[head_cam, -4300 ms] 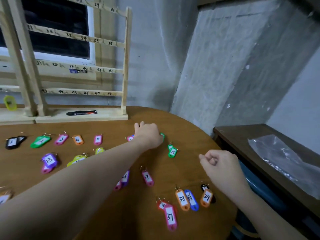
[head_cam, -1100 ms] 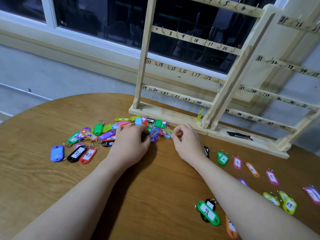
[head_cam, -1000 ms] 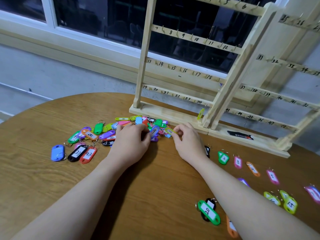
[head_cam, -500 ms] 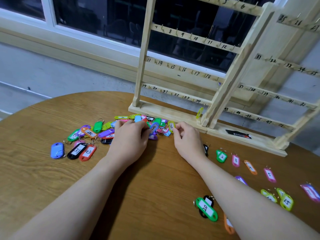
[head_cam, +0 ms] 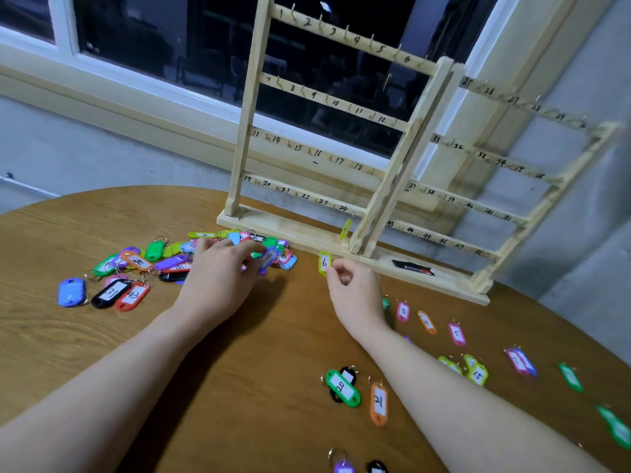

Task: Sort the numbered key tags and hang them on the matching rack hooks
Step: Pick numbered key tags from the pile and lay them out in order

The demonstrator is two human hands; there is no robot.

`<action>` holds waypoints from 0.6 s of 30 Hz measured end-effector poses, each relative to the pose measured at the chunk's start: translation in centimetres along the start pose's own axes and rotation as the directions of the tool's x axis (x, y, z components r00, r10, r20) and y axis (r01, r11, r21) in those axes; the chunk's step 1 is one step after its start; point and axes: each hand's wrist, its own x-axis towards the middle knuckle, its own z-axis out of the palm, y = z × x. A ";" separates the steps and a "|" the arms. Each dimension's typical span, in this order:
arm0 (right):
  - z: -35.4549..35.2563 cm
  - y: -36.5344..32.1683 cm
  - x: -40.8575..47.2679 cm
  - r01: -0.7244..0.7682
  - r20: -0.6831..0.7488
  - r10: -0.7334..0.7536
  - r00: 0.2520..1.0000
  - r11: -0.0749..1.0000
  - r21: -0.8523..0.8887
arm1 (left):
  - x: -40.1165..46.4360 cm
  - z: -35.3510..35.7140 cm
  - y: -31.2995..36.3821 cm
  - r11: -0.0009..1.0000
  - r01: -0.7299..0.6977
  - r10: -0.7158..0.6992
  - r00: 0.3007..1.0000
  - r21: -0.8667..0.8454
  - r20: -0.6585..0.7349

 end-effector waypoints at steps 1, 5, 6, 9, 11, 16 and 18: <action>-1.3 0.2 -0.4 -0.004 -0.016 0.004 1.000 1.000 0.004 | -0.3 -0.2 0.6 1.000 -0.013 0.013 1.000 -0.012 0.011; -6.8 2.0 -2.1 -0.028 -0.087 0.025 0.996 0.999 -0.032 | -2.2 -0.6 2.7 0.991 -0.051 0.054 0.998 -0.121 0.020; -8.0 2.6 -2.6 -0.040 -0.093 0.035 0.995 0.998 -0.047 | -2.5 -0.6 3.3 0.989 -0.043 0.048 0.998 -0.145 0.035; -11.7 4.6 -4.0 -0.056 -0.136 0.043 0.990 0.994 -0.093 | -3.0 -0.2 5.2 0.978 -0.005 0.026 0.994 -0.208 0.102; -14.1 6.2 -4.8 -0.082 -0.163 0.061 0.985 0.989 -0.122 | -3.0 0.4 6.5 0.967 0.030 0.007 0.989 -0.252 0.146; -19.2 9.7 -6.2 -0.201 -0.203 0.163 0.965 0.962 -0.182 | -2.8 2.2 11.2 0.957 0.018 0.050 0.973 -0.291 0.226; -20.8 11.3 -5.9 -0.276 -0.244 0.229 0.942 0.945 -0.178 | -2.4 2.7 13.2 0.956 -0.013 0.092 0.961 -0.293 0.259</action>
